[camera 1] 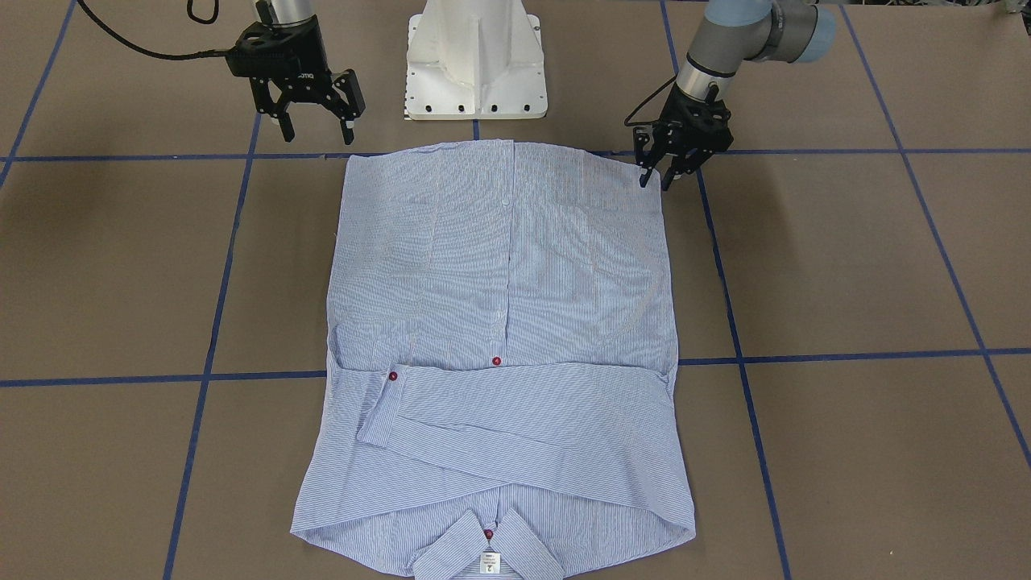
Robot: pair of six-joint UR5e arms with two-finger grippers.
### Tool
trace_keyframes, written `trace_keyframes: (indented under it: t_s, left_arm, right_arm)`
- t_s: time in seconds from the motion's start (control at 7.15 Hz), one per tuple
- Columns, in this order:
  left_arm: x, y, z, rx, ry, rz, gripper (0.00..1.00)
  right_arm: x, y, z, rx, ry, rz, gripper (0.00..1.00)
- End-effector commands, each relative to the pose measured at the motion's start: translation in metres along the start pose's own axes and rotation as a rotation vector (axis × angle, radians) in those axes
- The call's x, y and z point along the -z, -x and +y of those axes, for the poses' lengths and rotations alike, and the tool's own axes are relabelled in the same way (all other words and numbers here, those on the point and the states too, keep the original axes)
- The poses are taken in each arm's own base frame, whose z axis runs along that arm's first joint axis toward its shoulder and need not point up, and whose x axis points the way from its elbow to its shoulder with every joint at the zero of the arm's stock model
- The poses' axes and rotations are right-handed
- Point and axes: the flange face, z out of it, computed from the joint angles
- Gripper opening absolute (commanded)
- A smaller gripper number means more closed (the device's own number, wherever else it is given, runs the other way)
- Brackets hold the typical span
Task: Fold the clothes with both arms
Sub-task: 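Grasp the hem corners nearest the robot with both grippers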
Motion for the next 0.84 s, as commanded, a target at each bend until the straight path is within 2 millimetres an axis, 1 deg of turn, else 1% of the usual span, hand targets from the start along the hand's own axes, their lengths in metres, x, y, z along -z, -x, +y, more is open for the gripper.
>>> trace_keyframes:
  t_s: [0.0, 0.7]
  left_arm:
    - [0.000, -0.001, 0.002, 0.000, 0.007, -0.004, 0.44]
    - [-0.003, -0.003, 0.014, -0.011, 0.031, -0.013, 0.44]
  right_arm:
    - [-0.001, 0.000, 0.002, 0.002, 0.000, 0.001, 1.00]
    - [-0.004, -0.004, 0.004, 0.009, -0.002, 0.013, 1.00]
